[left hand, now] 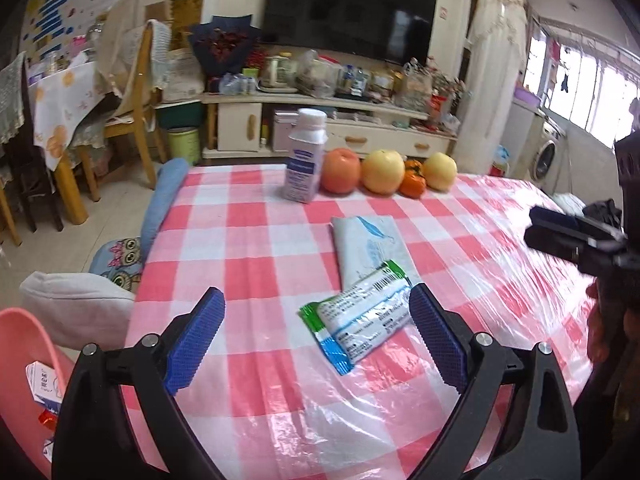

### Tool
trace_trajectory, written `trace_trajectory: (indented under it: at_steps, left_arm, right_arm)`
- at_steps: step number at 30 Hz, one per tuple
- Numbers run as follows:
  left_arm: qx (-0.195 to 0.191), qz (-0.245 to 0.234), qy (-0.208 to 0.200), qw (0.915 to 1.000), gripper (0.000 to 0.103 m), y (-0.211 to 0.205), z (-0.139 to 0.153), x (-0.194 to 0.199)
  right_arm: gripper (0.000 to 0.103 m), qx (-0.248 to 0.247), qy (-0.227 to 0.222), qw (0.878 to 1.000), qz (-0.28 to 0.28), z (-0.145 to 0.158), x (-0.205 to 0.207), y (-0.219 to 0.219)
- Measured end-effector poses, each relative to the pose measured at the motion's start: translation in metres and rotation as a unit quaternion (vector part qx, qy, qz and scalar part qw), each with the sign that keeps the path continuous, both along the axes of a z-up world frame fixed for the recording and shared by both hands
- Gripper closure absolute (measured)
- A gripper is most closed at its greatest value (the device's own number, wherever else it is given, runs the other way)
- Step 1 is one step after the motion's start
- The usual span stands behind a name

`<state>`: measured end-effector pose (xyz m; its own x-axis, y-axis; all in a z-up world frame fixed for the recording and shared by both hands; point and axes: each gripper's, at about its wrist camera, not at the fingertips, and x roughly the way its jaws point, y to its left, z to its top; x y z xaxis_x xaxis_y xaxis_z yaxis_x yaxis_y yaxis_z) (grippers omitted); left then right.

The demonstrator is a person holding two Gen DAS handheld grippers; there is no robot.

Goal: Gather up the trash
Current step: 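Move both tools back over the table toward the last two packets, then grasp the blue-green packet with the left gripper while the right gripper grasps the wet-wipes pack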

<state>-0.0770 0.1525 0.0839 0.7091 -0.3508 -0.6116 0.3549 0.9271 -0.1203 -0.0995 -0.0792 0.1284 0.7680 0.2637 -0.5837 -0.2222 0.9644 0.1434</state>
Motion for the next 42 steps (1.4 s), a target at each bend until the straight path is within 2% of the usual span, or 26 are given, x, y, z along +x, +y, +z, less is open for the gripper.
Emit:
trace_trajectory:
  at_steps: [5, 8, 11, 16, 21, 27, 35, 38, 42]
  left_arm:
    - [0.049, -0.029, 0.028, 0.998, 0.009, -0.025, -0.016, 0.011]
    - [0.063, -0.052, 0.034, 0.9961, 0.009, -0.038, -0.023, 0.019]
    - [0.075, -0.077, 0.046, 0.9932, 0.009, -0.052, -0.031, 0.029]
    - [0.105, -0.134, 0.063, 0.9834, 0.009, -0.081, -0.049, 0.042]
    - [0.122, -0.151, 0.083, 0.9774, 0.009, -0.091, -0.065, 0.06]
    - [0.112, -0.163, 0.102, 0.975, 0.009, -0.092, -0.075, 0.071]
    - [0.084, -0.158, 0.115, 0.9771, 0.012, -0.093, -0.079, 0.071]
    - [0.094, -0.151, 0.104, 0.9786, 0.027, -0.096, -0.077, 0.066]
    - [0.075, -0.126, 0.109, 0.983, 0.044, -0.092, -0.073, 0.067]
  right_arm:
    - [0.005, 0.022, 0.013, 0.999, -0.02, -0.002, 0.014, -0.027]
    - [0.005, 0.054, 0.036, 0.998, -0.023, -0.012, 0.026, -0.042]
    - [0.005, 0.097, 0.061, 0.993, -0.019, -0.022, 0.039, -0.054]
    - [0.005, 0.163, 0.107, 0.981, -0.004, -0.042, 0.065, -0.061]
    - [0.006, 0.19, 0.135, 0.973, 0.004, -0.058, 0.081, -0.056]
    - [0.006, 0.176, 0.146, 0.973, 0.026, -0.067, 0.098, -0.034]
    - [0.007, 0.142, 0.155, 0.976, 0.05, -0.08, 0.121, -0.008]
    - [0.007, 0.118, 0.152, 0.98, 0.057, -0.083, 0.126, 0.002]
    - [0.007, 0.084, 0.142, 0.984, 0.067, -0.084, 0.131, 0.017]
